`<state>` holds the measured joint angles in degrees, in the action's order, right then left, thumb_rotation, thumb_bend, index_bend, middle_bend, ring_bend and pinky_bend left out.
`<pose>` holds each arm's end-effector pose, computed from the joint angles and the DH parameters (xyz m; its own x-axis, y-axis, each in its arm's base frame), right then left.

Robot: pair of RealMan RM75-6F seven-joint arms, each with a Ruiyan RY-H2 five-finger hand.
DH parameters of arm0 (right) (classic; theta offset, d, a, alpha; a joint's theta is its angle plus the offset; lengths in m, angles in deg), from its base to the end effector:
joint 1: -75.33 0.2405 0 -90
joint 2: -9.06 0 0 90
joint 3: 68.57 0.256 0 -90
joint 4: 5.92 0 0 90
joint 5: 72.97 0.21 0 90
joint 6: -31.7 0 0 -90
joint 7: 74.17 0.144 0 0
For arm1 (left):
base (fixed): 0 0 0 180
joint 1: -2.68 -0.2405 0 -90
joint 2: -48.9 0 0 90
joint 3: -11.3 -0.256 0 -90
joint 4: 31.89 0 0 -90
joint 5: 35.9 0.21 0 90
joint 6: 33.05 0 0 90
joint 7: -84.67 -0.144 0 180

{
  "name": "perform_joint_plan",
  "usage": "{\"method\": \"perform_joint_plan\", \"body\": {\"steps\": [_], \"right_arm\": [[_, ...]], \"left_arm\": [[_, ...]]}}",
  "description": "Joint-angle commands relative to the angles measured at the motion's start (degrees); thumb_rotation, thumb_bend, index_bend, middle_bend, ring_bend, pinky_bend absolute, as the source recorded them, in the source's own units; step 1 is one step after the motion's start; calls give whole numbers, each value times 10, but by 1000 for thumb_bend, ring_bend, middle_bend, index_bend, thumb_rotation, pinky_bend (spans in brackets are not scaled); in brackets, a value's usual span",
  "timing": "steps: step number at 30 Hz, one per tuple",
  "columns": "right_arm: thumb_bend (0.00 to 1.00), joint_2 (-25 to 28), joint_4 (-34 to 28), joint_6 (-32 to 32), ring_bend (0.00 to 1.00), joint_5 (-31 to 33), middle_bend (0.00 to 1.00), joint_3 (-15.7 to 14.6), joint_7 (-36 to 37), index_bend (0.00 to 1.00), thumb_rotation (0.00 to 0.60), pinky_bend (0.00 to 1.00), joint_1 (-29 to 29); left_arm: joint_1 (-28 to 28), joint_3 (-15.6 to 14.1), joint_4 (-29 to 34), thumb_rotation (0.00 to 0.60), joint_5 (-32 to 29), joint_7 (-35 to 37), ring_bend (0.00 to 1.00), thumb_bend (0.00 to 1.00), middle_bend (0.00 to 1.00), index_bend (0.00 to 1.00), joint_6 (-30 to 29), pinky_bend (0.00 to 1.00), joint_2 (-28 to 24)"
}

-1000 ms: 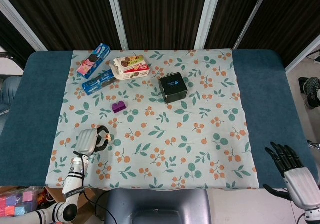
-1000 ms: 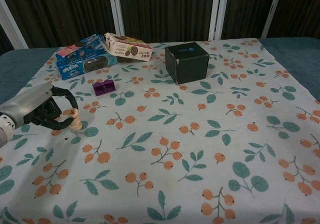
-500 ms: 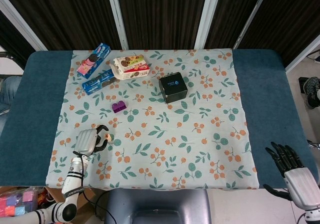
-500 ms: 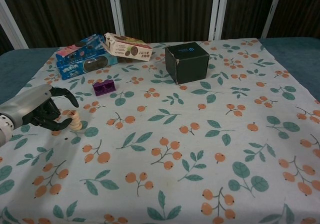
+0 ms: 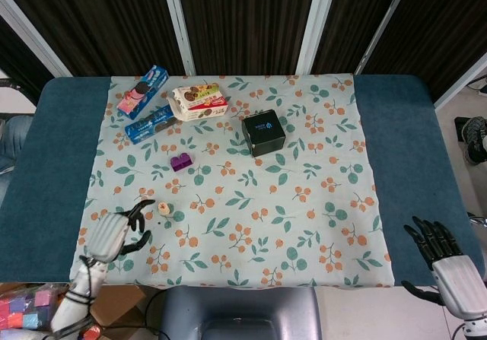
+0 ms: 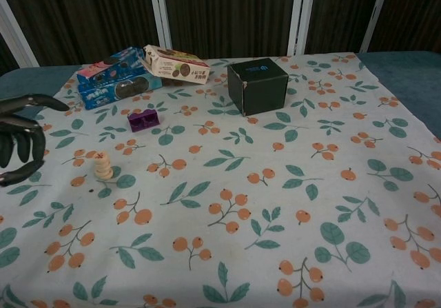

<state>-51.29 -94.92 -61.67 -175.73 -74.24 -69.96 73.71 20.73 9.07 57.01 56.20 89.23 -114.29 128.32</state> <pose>-0.3075 -0.1109 0.1664 0.4326 -0.0700 0.8989 -0.8900 -0.1927 0.4133 -0.2387 0.2178 0.0541 0.1794 0.1444 0.9731 0.9364 -0.3284 -0.1239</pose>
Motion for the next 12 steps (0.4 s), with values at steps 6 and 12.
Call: {"method": "perform_joint_plan", "body": {"steps": [6, 12], "right_arm": [[142, -13, -9, 15, 0, 1, 0, 0, -39, 0, 600, 0, 2], [143, -15, -10, 21, 0, 3, 0, -1, -48, 0, 600, 0, 2]], "left_arm": [[-89, -77, -51, 600, 94, 18, 0, 402, 2, 39, -109, 0, -52], [-88, -69, -50, 600, 85, 22, 0, 403, 0, 31, -94, 0, -55]]}}
